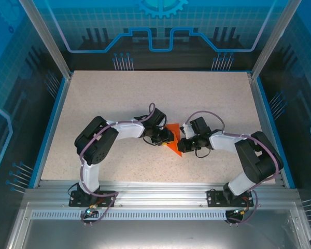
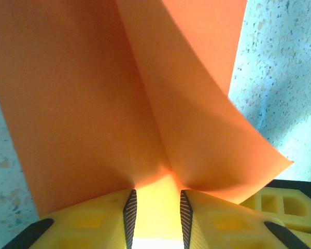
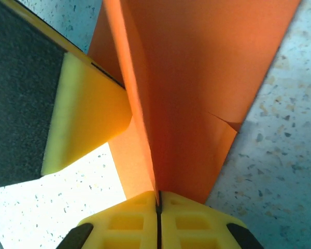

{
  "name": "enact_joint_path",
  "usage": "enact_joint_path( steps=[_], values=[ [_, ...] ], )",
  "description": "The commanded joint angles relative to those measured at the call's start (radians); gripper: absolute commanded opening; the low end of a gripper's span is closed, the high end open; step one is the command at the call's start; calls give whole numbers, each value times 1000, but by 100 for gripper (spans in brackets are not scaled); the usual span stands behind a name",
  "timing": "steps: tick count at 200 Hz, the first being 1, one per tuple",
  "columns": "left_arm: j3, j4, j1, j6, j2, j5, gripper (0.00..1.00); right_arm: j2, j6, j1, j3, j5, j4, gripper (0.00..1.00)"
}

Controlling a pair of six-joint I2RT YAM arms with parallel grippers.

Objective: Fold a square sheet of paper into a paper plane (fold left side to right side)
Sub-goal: Fourth fold the wing at the center of the table.

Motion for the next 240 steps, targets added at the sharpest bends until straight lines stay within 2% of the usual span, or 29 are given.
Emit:
enact_joint_path(
  steps=[1,49,172,240],
  values=[
    [25,-17,-4,3,29,3,33,17,16,-27,-25,-50,21,7],
    [25,-24,-4,2,33,0,33,34,36,-63,-46,-120,62,8],
    [43,-74,-4,36,-59,-11,33,99,60,-117,-40,-167,57,8],
    [123,-71,-5,50,-1,36,26,112,65,-128,-41,-166,56,8]
  ],
)
